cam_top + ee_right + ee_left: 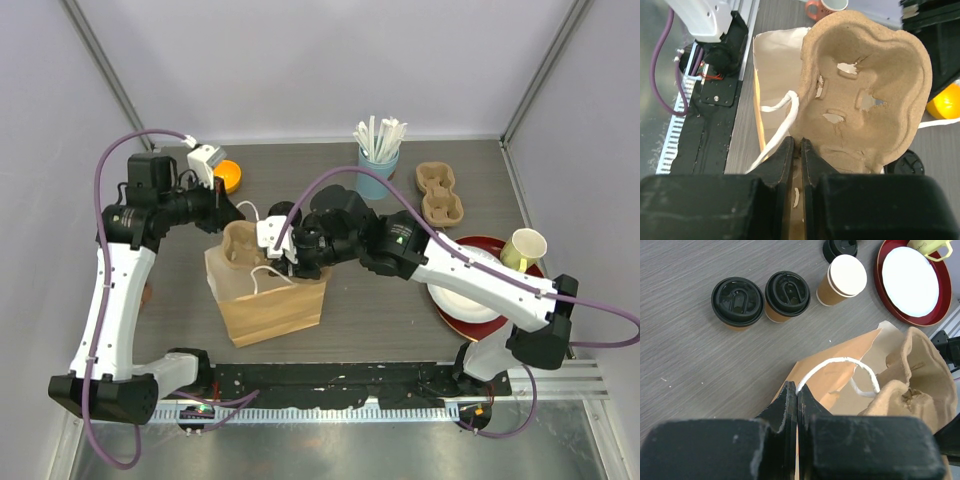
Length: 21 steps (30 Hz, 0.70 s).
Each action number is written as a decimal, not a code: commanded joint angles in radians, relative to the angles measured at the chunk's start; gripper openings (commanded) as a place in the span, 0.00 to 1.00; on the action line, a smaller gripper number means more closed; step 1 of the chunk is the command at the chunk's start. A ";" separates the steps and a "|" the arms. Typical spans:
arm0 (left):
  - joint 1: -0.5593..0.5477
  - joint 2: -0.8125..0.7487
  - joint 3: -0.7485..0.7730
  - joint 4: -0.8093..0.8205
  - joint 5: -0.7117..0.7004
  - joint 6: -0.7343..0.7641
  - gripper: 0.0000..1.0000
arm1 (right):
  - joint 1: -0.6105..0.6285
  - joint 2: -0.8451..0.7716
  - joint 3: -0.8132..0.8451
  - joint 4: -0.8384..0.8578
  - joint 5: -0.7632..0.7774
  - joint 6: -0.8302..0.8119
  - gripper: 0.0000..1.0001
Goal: Pack the takeout coffee
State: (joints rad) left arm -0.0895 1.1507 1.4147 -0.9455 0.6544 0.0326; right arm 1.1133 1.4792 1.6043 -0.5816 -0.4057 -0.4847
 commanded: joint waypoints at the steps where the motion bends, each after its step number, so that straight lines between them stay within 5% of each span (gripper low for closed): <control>1: 0.007 -0.006 0.044 0.034 0.048 -0.007 0.00 | 0.005 0.030 -0.004 -0.047 -0.025 -0.006 0.01; 11: 0.005 -0.049 -0.005 0.076 0.050 -0.026 0.00 | 0.031 0.187 0.127 -0.303 -0.073 -0.186 0.01; 21: 0.007 -0.086 -0.063 0.103 0.119 -0.091 0.00 | 0.042 0.292 0.164 -0.303 -0.033 -0.262 0.01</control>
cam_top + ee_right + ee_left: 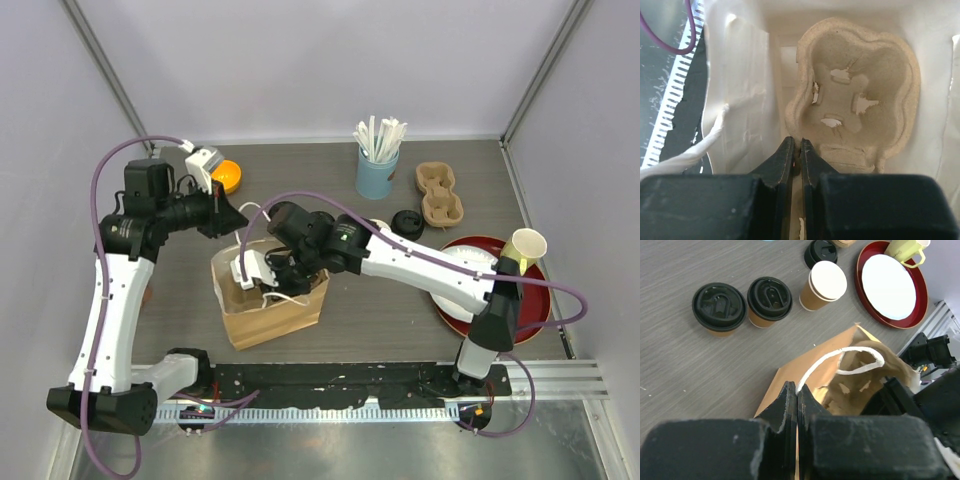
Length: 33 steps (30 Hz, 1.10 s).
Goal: Pack the takeout coffee
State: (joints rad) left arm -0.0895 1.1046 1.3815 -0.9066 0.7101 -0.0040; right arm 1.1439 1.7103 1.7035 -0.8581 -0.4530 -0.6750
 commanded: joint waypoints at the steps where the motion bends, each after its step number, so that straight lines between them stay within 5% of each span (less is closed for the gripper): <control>1: 0.005 -0.048 -0.044 0.075 0.066 -0.057 0.00 | 0.017 0.077 0.079 -0.036 0.014 -0.086 0.01; 9: 0.000 -0.057 -0.078 0.118 0.095 -0.119 0.00 | 0.068 0.155 0.163 -0.052 0.007 -0.100 0.01; 18: 0.000 -0.074 -0.067 0.086 0.077 -0.120 0.00 | 0.070 0.098 -0.057 0.025 0.040 -0.084 0.01; 30: 0.002 -0.072 -0.056 0.083 0.077 -0.113 0.00 | 0.065 0.153 -0.082 0.051 0.016 -0.029 0.01; 33: 0.001 -0.071 -0.055 0.080 0.074 -0.105 0.00 | 0.065 0.149 -0.058 0.050 0.042 -0.021 0.15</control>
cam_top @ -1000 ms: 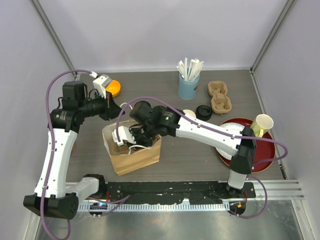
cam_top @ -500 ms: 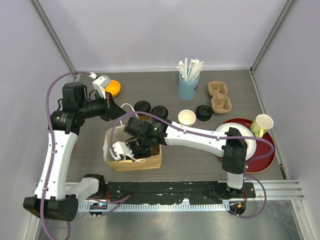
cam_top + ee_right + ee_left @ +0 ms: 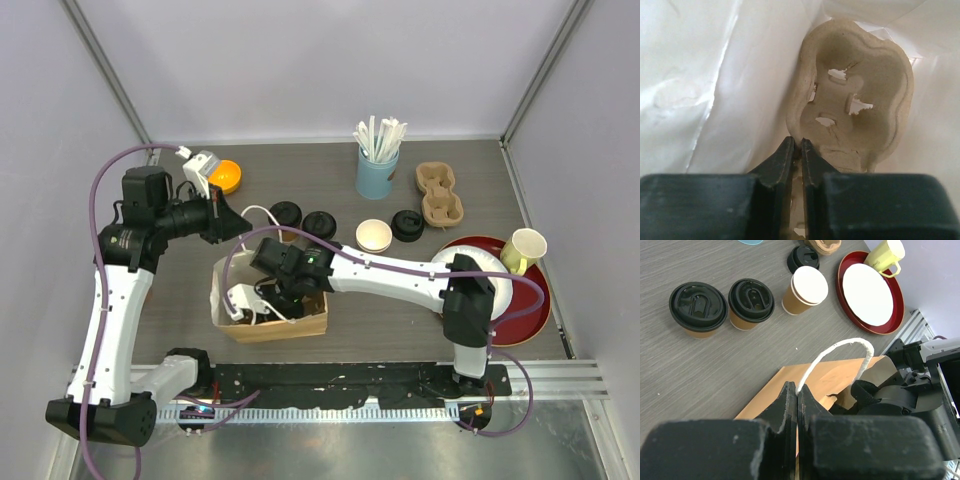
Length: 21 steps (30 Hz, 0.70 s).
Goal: Pack the takeout coffee
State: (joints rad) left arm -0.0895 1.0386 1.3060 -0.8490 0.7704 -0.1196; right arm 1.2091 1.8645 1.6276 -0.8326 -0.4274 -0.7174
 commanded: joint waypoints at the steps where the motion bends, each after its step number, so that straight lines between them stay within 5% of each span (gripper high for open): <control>1: 0.000 -0.003 0.021 0.021 0.012 0.014 0.00 | 0.000 -0.008 0.028 0.024 0.030 0.024 0.21; 2: 0.000 -0.002 0.022 0.019 0.012 0.017 0.00 | 0.000 -0.016 0.037 0.024 0.036 0.022 0.32; 7: 0.002 0.003 0.026 0.015 0.007 0.032 0.00 | 0.000 -0.034 0.106 0.007 0.058 0.044 0.47; 21: 0.002 0.018 0.029 -0.012 -0.022 0.073 0.00 | 0.000 -0.162 0.167 0.047 0.091 0.098 0.56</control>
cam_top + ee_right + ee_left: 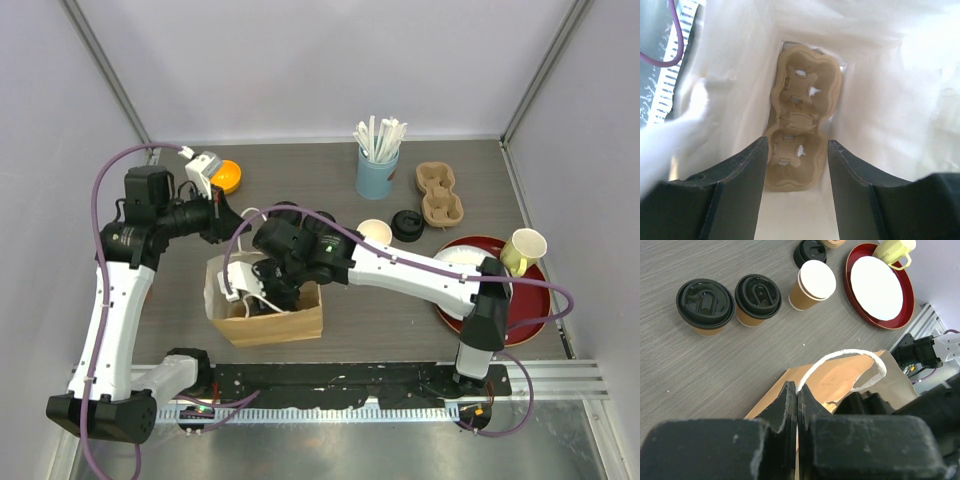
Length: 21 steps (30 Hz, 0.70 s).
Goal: Pack the takeout coffee
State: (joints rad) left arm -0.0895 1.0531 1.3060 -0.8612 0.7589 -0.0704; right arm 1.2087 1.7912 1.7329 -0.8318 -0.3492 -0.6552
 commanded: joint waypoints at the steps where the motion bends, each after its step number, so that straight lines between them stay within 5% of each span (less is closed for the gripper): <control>1: 0.002 0.007 0.032 -0.001 -0.015 0.027 0.00 | 0.002 -0.095 0.063 0.062 0.016 0.046 0.56; 21: 0.004 0.005 0.044 -0.022 -0.017 0.041 0.00 | 0.002 -0.259 -0.015 0.326 0.217 0.240 0.62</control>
State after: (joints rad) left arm -0.0895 1.0649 1.3079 -0.8883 0.7406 -0.0433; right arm 1.2087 1.5871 1.7142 -0.5919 -0.1913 -0.4450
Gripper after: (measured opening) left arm 0.016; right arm 0.618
